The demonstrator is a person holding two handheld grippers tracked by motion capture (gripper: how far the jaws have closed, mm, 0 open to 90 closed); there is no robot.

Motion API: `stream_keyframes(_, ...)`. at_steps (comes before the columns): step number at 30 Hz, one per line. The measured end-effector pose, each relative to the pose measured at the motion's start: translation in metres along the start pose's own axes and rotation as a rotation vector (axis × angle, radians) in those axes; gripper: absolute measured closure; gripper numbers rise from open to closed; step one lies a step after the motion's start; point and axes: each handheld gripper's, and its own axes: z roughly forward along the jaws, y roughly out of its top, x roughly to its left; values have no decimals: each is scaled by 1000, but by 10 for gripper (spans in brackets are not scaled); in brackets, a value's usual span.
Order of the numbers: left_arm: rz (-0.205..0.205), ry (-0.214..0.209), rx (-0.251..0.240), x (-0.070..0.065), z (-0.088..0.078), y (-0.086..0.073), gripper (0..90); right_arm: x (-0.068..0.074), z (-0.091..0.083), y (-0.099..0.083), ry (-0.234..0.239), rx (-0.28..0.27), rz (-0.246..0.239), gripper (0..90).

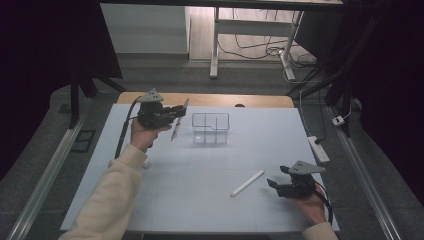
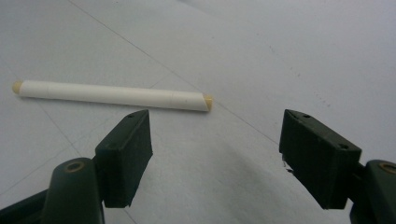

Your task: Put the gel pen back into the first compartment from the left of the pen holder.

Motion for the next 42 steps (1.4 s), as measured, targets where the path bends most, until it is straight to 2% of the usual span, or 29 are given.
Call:
stream_keyframes(6,14,2,-2,-1,7,7,799,0,0,0,1,-2,1,247)
stream_keyframes(23,23,-9,-9,-4,22,22,799,0,-2,0,-4,0,2,248)
stream_keyframes(42,-4,-26,-22,-2,40,34,799,0,-1,-1,-2,-3,10,248)
